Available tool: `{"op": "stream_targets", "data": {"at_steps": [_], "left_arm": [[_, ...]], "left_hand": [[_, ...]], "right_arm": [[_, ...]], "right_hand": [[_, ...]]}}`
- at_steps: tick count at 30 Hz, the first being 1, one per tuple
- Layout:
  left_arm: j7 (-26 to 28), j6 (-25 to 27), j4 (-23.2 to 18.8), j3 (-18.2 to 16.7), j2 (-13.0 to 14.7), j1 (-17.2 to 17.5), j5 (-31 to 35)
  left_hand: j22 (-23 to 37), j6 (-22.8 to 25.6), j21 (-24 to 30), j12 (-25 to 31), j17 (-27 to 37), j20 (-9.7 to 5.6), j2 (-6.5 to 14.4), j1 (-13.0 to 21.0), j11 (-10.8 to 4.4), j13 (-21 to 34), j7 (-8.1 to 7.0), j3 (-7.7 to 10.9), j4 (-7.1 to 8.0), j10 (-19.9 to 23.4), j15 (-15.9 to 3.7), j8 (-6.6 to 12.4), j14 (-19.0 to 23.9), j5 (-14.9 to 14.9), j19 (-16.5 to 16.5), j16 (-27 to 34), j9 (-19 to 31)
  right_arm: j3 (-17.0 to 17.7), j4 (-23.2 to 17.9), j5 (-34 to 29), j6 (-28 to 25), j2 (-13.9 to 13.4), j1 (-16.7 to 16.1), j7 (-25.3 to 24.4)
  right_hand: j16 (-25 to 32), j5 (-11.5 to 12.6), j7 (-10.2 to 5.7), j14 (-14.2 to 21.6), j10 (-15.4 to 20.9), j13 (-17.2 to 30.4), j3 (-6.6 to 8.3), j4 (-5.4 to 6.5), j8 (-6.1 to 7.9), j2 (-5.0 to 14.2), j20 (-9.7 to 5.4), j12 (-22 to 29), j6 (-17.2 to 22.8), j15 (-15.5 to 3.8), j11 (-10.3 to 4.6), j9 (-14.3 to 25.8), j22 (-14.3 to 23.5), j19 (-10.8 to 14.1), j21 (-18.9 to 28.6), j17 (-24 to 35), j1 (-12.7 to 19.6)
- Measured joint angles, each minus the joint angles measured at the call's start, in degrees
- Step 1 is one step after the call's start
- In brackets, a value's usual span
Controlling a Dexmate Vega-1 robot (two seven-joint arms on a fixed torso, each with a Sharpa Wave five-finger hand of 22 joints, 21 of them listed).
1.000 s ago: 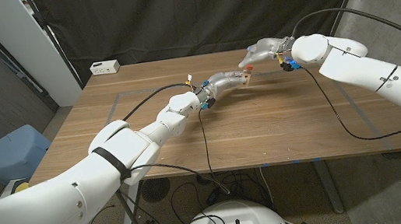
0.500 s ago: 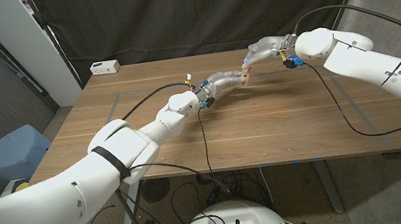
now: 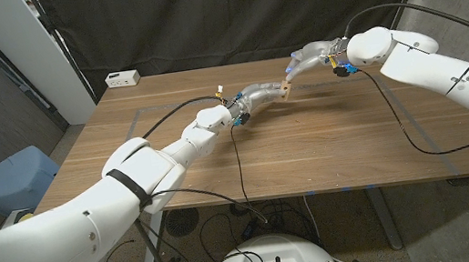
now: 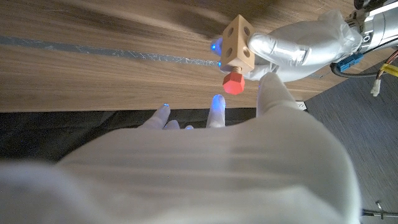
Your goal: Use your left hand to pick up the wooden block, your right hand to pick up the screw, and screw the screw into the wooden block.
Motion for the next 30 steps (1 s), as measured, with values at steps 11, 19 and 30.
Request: {"op": "stream_targets", "data": {"at_steps": [11, 19, 30], "left_arm": [[0.4, 0.9, 0.1, 0.4, -0.3, -0.5, -0.1], [0.5, 1.0, 0.1, 0.6, -0.4, -0.6, -0.2], [0.5, 1.0, 0.1, 0.8, -0.5, -0.7, -0.2]], "left_hand": [[0.0, 0.1, 0.0, 0.0, 0.0, 0.00, 0.0, 0.0, 0.00, -0.3, -0.06, -0.01, -0.01, 0.0, 0.00, -0.02, 0.0, 0.0, 0.0, 0.0, 0.0], [0.0, 0.1, 0.0, 0.0, 0.1, 0.00, 0.0, 0.0, -0.21, -0.3, -0.06, -0.08, -0.08, -0.2, 0.00, -0.02, 0.0, 0.0, 0.0, 0.0, 0.0], [0.0, 0.1, 0.0, 0.0, 0.1, 0.00, 0.0, 0.0, -0.21, -0.3, -0.06, -0.05, 0.13, -0.2, 0.00, -0.02, 0.0, 0.0, 0.0, 0.0, 0.0]], "right_arm": [[-0.3, 0.6, -1.0, 0.0, 0.3, 0.2, 0.1], [-0.4, 1.2, -1.6, 0.1, 0.7, 0.3, -0.4], [-0.5, 1.8, -2.4, 0.6, 1.2, 0.4, -1.3]], "right_hand": [[0.3, 0.0, -0.84, 0.7, 0.9, -0.1, 0.88, -0.40, 1.53, -0.54, -0.65, 0.5, 3.3, -0.72, -0.94, 0.5, 0.0, 0.7, 0.3, 0.0, 2.3], [0.3, -0.3, -0.82, 1.2, 1.5, -0.1, 1.46, -0.27, 2.27, -0.60, -0.82, 0.7, 4.7, -1.14, -1.47, 0.8, 0.0, 1.3, 0.7, 0.0, 3.6], [0.8, -1.0, -1.63, 2.1, 2.8, -0.1, 2.48, -0.20, 3.79, -0.74, -1.34, 0.8, 7.9, -1.63, -2.01, 1.3, 0.0, 2.4, 0.7, 0.0, 5.1]]}}
